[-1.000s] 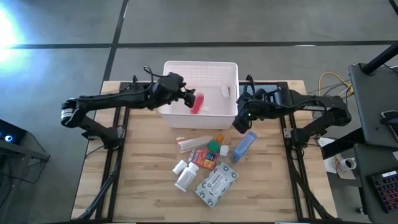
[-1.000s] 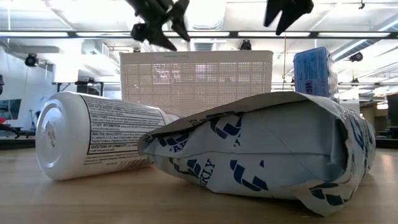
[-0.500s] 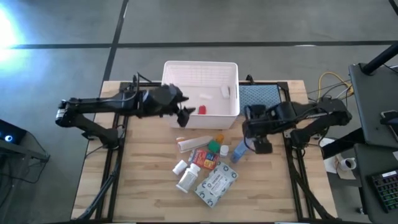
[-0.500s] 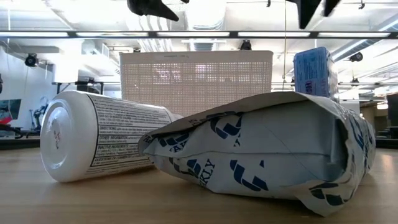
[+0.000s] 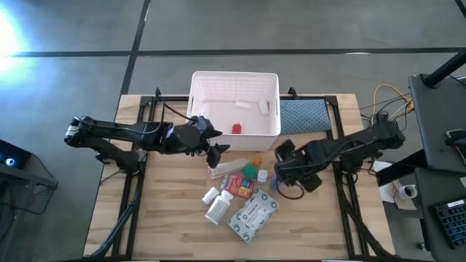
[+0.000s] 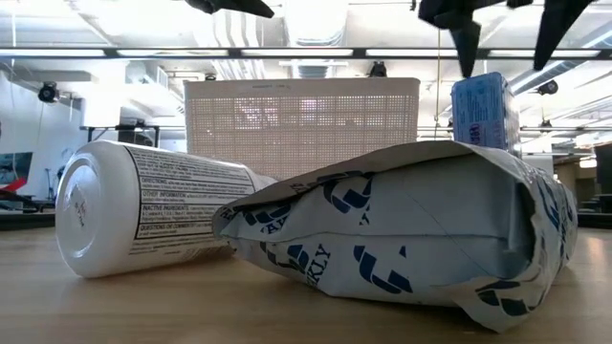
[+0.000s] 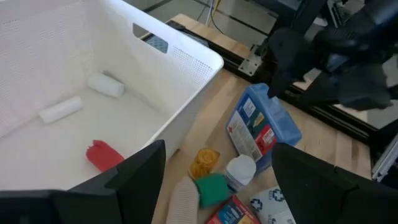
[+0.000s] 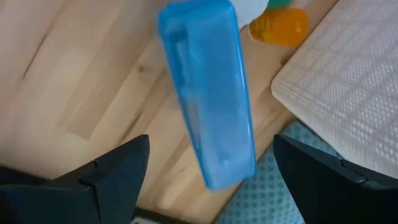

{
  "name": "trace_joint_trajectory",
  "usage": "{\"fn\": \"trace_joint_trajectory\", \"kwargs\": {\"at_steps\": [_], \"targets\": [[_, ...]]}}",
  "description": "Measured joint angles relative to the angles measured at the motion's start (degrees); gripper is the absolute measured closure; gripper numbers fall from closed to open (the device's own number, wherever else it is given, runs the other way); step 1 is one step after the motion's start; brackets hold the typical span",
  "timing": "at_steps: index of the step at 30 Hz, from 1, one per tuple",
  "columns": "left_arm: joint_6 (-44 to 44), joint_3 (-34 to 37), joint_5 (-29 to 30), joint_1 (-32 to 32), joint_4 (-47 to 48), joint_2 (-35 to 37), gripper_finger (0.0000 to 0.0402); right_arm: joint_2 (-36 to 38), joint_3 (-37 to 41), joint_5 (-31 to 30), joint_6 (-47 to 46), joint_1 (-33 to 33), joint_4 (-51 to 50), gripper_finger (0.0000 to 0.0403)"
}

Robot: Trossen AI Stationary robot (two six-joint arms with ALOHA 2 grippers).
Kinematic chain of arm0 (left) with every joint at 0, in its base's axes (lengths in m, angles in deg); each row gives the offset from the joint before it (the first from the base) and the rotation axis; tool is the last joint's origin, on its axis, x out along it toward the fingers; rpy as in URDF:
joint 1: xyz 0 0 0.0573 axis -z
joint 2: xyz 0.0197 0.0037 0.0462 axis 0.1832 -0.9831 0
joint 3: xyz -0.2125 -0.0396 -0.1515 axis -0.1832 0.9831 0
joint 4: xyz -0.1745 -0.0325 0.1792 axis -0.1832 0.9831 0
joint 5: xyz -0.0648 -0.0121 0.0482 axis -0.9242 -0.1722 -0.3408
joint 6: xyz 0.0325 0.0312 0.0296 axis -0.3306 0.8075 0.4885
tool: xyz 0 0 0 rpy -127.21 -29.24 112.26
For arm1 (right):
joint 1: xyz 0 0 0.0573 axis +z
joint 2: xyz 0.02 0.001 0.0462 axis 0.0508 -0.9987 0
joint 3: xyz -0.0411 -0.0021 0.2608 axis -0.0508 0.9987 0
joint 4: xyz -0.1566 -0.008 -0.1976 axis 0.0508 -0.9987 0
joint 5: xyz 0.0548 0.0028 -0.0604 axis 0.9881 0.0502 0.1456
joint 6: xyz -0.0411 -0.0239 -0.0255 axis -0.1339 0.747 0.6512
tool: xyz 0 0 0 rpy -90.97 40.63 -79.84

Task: Pick & place medical supplies in basket/bin
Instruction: Put the blue first aid kit into the white bin

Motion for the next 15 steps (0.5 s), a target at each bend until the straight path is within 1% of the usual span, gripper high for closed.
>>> {"fn": "trace_joint_trajectory", "kwargs": {"at_steps": [5,9,13,15], "targets": [[-0.69,0.0,0.64,0.42,-0.08,0.0,0.0129,-1.58,1.97,0.29,0.33,-0.8,2.98,0.0067],[-1.12,0.13,0.72,0.69,-0.31,-0.02,0.0129,-1.93,5.77,0.44,0.25,-1.57,7.11,0.0068],[-3.14,0.24,0.72,0.76,-0.25,-0.02,0.0129,-1.93,9.34,-0.08,-3.96,-2.48,8.61,0.0079],[-4.62,0.24,0.71,0.78,-0.26,-0.02,0.0129,-1.9,10.79,-0.02,-6.74,-2.86,9.7,0.0093]]}}
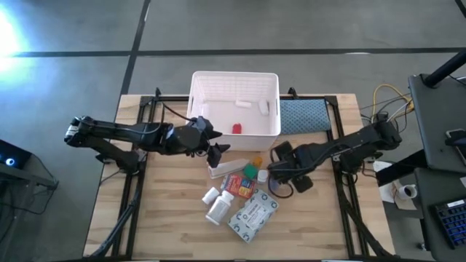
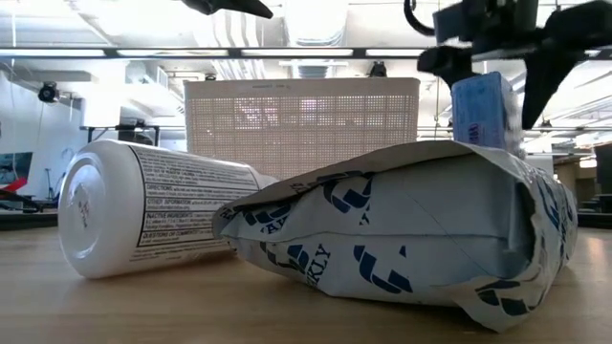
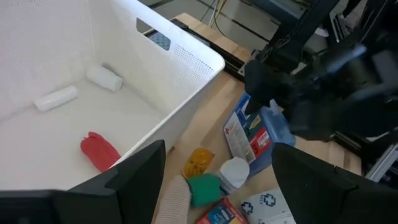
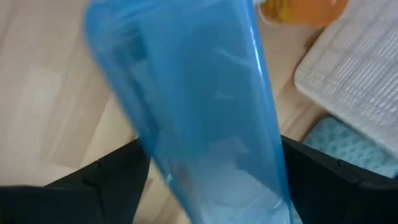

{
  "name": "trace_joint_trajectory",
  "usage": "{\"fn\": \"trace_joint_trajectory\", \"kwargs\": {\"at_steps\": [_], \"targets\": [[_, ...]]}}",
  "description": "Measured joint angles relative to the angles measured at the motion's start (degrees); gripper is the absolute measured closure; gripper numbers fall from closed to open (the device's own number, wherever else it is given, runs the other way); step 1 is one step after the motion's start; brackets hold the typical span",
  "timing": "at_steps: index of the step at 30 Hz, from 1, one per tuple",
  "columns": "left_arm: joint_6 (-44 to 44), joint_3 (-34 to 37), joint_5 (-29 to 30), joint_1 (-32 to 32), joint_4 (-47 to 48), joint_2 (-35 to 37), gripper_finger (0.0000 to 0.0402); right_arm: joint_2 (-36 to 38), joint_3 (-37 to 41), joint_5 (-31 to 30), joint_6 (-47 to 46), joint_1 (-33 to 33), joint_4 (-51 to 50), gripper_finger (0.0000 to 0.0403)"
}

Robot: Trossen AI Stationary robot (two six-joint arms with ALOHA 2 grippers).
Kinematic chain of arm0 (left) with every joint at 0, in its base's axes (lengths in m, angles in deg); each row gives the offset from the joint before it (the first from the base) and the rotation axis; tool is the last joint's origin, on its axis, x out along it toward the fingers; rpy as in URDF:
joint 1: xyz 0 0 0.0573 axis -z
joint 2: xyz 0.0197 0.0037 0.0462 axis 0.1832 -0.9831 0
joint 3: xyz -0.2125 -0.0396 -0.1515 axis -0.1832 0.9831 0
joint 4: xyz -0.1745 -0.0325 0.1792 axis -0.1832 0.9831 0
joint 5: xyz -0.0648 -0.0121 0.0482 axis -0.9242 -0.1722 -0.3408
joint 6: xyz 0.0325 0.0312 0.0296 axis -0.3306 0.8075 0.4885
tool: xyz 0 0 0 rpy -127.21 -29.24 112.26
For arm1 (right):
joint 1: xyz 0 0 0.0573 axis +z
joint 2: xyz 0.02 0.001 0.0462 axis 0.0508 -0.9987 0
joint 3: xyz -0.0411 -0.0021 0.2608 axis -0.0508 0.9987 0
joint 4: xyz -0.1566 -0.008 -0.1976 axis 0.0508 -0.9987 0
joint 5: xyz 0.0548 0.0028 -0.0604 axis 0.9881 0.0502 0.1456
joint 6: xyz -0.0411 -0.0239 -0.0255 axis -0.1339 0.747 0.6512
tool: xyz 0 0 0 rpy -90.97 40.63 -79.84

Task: Pick & place medical supplies in basket/bin
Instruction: Put the blue first aid kit into the white bin

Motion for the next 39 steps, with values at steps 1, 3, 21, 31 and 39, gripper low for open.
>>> {"fn": "trace_joint_trajectory", "kwargs": {"at_steps": [1,3,21,31,39], "targets": [[-0.37,0.0,0.01,0.0,0.02,0.0,0.0129,0.02,0.73,0.05,-0.69,-0.1,0.51,0.0102],[-0.5,0.0,0.01,0.0,0.02,0.0,0.0129,0.0,1.99,0.41,-1.55,-0.25,1.29,0.0126],[-0.76,0.42,-0.05,0.24,0.22,0.0,0.0129,17.31,-12.06,18.92,-31.33,-4.72,-3.55,0.0259],[-5.96,0.46,1.41,4.36,5.86,1.64,0.0129,27.19,-12.95,12.61,-42.94,-24.72,28.59,0.0242],[-10.36,0.39,17.74,12.58,8.96,6.95,0.013,11.1,-12.15,32.17,-50.77,-41.13,44.69,0.0233]]}}
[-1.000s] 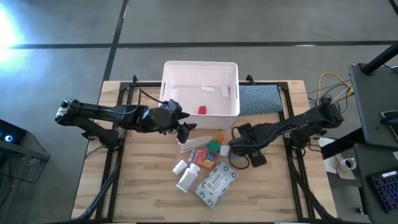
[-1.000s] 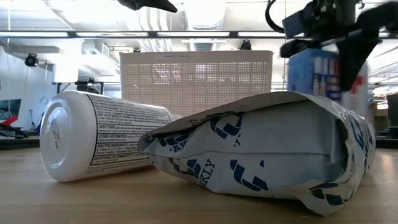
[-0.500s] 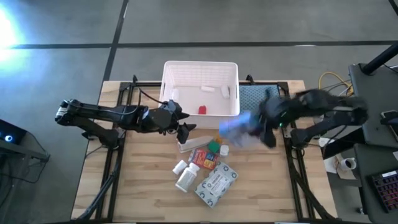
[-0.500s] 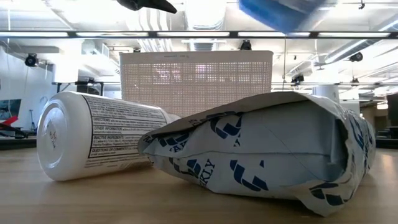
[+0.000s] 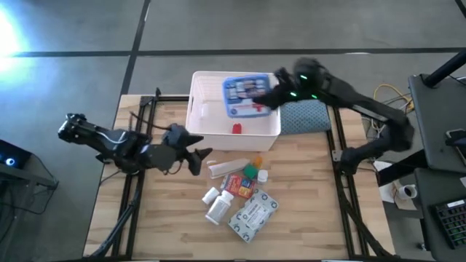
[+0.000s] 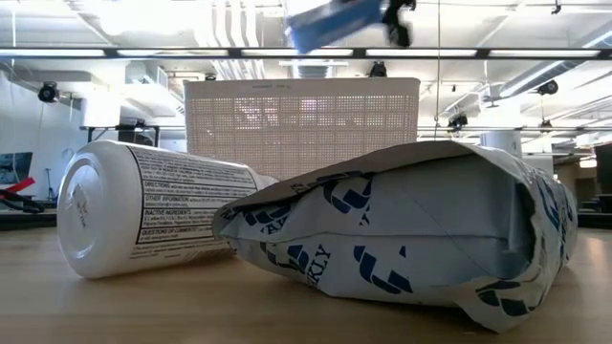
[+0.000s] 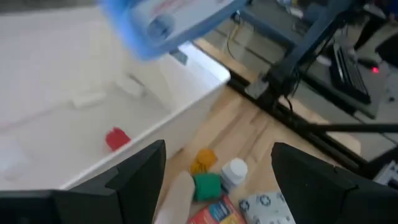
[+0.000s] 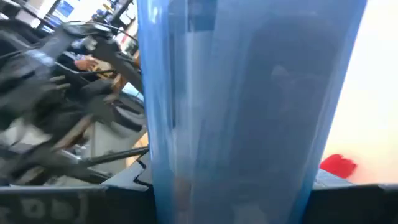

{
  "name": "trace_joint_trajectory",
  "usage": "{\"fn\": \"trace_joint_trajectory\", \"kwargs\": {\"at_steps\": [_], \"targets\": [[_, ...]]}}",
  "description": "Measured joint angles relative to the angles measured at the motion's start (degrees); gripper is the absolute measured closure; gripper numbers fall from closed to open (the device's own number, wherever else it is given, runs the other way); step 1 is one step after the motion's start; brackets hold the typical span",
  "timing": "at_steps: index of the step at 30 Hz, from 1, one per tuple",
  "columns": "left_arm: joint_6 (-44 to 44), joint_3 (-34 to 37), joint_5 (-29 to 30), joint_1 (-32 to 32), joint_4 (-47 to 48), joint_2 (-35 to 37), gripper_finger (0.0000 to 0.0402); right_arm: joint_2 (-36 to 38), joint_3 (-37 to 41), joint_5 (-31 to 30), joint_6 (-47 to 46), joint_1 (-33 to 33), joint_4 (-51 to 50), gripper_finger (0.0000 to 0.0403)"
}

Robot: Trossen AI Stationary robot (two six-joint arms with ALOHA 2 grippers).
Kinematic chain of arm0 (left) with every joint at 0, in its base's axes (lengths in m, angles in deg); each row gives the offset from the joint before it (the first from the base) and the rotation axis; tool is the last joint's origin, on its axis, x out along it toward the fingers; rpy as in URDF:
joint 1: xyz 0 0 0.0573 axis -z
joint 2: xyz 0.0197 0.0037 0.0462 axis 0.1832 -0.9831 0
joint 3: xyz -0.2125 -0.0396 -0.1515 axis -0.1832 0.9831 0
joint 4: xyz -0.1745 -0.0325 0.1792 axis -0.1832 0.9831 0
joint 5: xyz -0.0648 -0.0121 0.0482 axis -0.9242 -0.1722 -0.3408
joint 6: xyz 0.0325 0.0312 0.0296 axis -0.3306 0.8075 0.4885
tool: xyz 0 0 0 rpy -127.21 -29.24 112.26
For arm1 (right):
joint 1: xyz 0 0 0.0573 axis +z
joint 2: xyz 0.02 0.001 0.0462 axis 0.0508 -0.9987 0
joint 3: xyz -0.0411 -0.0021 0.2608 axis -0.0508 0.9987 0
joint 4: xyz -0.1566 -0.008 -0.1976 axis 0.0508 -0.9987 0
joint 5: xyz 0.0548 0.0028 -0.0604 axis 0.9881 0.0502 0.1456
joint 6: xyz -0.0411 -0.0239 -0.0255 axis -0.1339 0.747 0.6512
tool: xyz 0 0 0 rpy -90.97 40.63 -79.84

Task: Pick & place medical supplies in basket/bin
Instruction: Put the blue first aid kit into the white bin, then put the left orange medicine bottle into the white bin

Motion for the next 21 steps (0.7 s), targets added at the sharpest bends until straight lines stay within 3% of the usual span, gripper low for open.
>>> {"fn": "trace_joint_trajectory", "kwargs": {"at_steps": [3,9,15,21], "targets": [[-0.08,0.0,2.37,1.34,0.35,0.73,0.013,-7.68,-1.24,5.31,-3.0,-3.62,4.44,0.0214],[-6.2,1.12,1.92,2.48,6.92,-0.83,0.013,-20.38,-4.08,10.24,-5.28,-8.51,3.3,0.0165],[-24.28,8.28,-3.1,3.85,16.68,-2.86,0.013,-24.98,-5.17,8.9,-0.95,-9.83,0.26,0.0128],[-36.94,21.12,-9.16,4.25,9.02,-3.0,0.013,-24.3,-6.24,3.89,6.9,-9.78,-6.11,0.0108]]}}
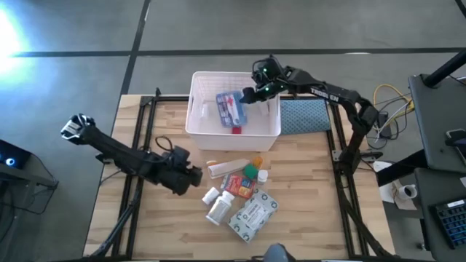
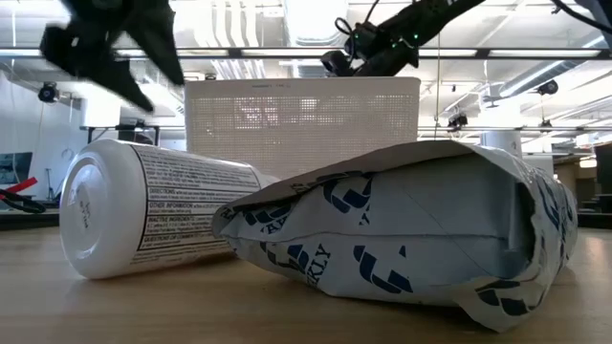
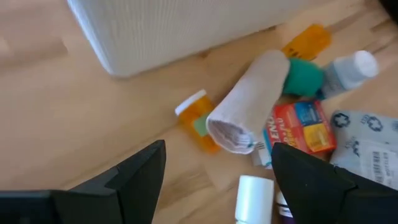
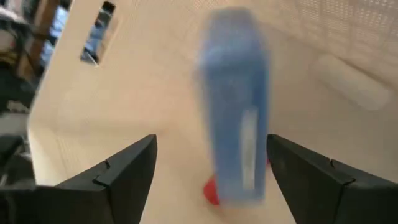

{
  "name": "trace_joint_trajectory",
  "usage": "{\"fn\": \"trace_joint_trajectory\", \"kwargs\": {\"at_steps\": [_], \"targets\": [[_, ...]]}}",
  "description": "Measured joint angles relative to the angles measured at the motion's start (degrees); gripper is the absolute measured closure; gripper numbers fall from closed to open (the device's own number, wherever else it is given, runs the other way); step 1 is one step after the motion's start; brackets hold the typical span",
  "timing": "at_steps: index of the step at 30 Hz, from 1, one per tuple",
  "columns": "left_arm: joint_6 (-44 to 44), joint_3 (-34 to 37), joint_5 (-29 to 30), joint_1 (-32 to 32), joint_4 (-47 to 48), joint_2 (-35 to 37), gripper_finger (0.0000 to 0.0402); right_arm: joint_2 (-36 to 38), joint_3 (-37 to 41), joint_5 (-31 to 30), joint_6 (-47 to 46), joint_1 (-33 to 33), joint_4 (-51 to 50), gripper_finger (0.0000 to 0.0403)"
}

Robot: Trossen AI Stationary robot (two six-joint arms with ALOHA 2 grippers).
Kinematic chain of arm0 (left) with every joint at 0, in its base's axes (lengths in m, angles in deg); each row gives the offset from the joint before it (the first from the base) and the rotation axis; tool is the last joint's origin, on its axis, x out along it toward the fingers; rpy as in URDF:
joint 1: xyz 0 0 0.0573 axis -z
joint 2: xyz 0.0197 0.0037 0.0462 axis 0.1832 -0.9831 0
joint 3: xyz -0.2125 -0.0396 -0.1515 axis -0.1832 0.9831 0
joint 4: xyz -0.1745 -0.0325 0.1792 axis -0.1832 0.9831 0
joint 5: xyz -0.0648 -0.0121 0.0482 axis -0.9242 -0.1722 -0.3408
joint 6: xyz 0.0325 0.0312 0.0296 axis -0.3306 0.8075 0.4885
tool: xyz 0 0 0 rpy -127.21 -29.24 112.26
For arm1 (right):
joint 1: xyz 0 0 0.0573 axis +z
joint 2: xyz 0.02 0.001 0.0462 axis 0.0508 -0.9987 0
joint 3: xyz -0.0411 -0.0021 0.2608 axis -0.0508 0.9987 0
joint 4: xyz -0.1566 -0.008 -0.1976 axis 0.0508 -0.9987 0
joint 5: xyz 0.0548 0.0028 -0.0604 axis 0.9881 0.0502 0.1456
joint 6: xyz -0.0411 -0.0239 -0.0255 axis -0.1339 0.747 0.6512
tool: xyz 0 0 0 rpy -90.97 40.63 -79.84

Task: Pick & place medical supplies in basket/bin
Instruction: Put the left orange medicine bottle into the white bin

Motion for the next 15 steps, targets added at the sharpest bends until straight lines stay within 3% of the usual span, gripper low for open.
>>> {"fn": "trace_joint_trajectory", "kwargs": {"at_steps": [3,6,8,13,15], "targets": [[-2.01,4.83,-0.81,-0.02,-6.22,0.0,0.013,1.08,-1.75,-1.78,6.4,0.67,-4.03,0.0101],[-2.09,8.13,-0.9,-0.02,-11.71,0.0,0.013,5.34,-3.35,-9.01,13.26,3.36,-5.69,0.0099],[-2.47,9.57,-0.87,-0.13,-14.16,0.0,0.013,8.98,-4.05,-15.43,17.57,6.0,-6.13,0.0099],[-7.83,12.81,0.95,-0.15,-14.5,-0.32,0.013,16.19,-4.2,-38.29,22.97,14.65,-8.79,0.0101],[-10.94,14.31,1.0,-0.15,-15.02,-0.44,0.013,18.6,-4.26,-41.72,21.23,17.08,-11.21,0.0101]]}}
